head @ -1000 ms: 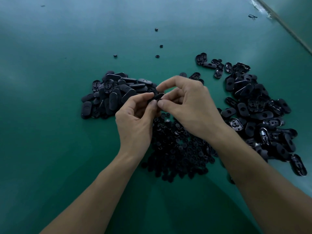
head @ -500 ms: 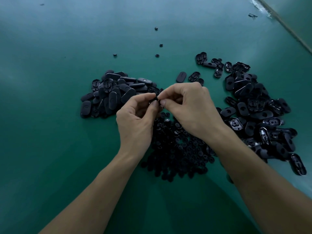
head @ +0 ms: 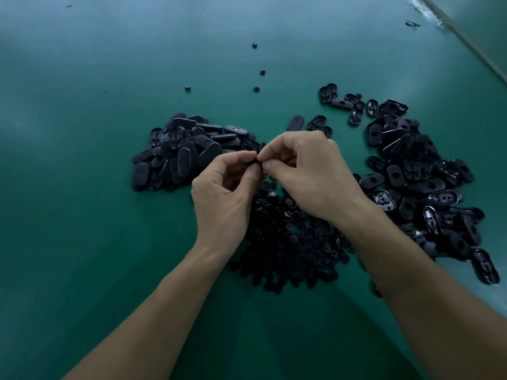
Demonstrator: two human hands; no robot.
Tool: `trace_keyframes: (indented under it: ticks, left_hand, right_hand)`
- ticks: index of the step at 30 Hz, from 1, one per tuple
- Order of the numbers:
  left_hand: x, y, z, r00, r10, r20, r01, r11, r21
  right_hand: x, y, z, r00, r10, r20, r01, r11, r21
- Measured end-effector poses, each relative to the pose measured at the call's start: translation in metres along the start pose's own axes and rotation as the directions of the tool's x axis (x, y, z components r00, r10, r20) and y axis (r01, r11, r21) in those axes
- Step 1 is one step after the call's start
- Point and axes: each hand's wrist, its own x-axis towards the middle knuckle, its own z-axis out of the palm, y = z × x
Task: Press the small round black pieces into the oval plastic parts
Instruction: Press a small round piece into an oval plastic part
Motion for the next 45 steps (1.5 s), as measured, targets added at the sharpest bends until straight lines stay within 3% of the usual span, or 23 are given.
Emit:
trace_keyframes:
  ticks: [21, 29, 45]
  left_hand:
    - [0.001, -0.002, 0.001, 1.000, 0.005, 0.018, -0.006, 0.999, 0.034]
    - [0.002, -0.002, 0.001, 1.000, -0.022, 0.021, 0.024, 0.996, -0.088]
    - [0.003, -0.004, 0.001, 0.999, -0.023, 0.033, 0.026, 0.996, -0.085]
  right_hand:
    - [0.001, 0.007, -0.006, 0.999, -0.052, -0.003, 0.051, 0.995, -0.086]
    - [0.010, 0.022, -0.013, 0.995, -0.038, 0.092, 0.027, 0.993, 0.116]
    - [0.004, 0.024, -0.008, 0.996, -0.059, 0.070, 0.051, 0.993, 0.104]
